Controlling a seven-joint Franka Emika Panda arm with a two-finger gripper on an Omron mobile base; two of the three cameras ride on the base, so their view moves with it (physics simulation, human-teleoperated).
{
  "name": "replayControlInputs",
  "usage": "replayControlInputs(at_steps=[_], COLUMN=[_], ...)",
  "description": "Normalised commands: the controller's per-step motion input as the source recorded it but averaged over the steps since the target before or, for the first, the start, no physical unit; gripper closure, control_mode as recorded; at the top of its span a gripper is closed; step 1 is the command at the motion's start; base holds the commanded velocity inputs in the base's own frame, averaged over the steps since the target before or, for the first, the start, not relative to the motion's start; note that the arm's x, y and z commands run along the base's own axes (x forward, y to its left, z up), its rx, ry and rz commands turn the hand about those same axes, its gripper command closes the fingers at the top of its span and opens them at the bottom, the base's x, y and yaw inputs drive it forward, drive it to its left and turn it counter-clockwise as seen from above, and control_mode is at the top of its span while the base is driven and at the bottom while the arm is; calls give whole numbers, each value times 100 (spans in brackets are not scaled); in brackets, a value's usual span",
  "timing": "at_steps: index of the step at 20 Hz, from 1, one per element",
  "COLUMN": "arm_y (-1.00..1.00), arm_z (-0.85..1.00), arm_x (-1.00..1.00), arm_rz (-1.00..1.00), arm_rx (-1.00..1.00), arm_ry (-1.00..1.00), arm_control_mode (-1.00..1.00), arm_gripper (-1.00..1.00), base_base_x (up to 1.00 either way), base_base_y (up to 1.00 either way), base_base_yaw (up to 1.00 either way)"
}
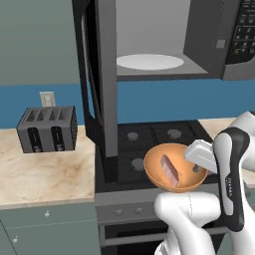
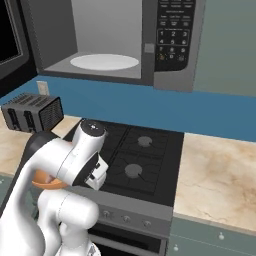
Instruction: Remove the banana from the bowl and place it on the small plate. Then place the bowl with only the steak in the microwave, close the door, and press the start button to microwave the steak.
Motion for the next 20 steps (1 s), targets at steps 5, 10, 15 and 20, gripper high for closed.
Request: replayControlInputs(at_steps=[5,10,15,20], arm_y=[0,0,0,0], arm_z=[0,0,0,0], arm_x=[0,0,0,0], arm_rz=[0,0,0,0], arm_rx=[0,0,0,0], arm_ry=[0,0,0,0], arm_control_mode=[100,100,100,-100], arm_gripper=[100,100,100,100], base_base_x=[40,13,19,8], base_base_y=[-9,-2,0,0], base_base_yaw=[3,0,0,0])
